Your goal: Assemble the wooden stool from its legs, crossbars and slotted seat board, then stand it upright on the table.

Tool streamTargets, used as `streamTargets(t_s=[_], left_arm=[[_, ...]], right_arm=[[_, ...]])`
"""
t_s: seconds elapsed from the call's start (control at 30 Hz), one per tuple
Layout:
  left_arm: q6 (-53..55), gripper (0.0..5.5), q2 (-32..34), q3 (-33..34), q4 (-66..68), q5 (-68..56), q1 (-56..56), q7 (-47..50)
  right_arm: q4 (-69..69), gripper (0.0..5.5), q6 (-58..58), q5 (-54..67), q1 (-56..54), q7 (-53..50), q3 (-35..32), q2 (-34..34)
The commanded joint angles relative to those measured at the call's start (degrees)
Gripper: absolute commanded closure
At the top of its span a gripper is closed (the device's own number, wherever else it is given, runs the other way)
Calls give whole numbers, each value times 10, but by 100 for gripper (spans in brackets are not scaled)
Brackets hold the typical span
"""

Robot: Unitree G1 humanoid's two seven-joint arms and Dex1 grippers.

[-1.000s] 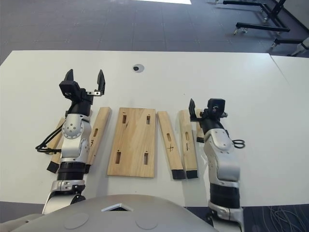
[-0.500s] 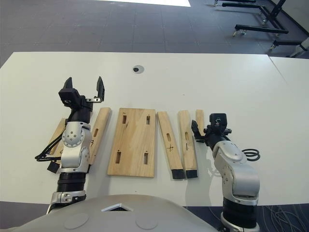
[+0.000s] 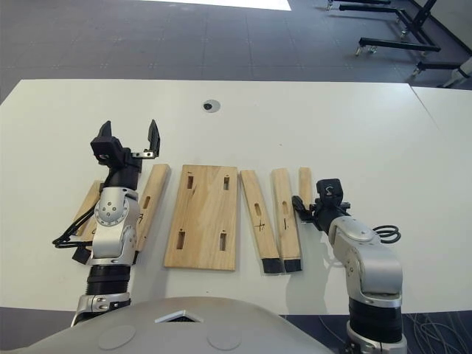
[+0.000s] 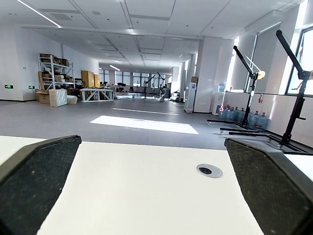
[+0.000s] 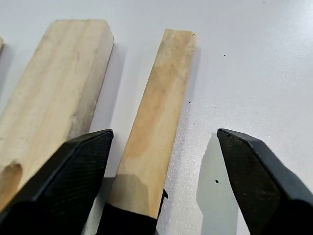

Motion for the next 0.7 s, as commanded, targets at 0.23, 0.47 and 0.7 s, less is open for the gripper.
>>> streamTargets(t_s=[0.23,0.47,0.7], left_arm=[[12,10,7,0,1,0,-4,-2],[7,10,9,3,19,0,-19,-2],[6,10,20,22,56,-17,-56,-10]], right_arm=[[86,334,60,7,-45,23,-12,-19],[136,422,64,12,-72,41,-24,-27],[182,422,-220,-26,-58,51,-31,7]])
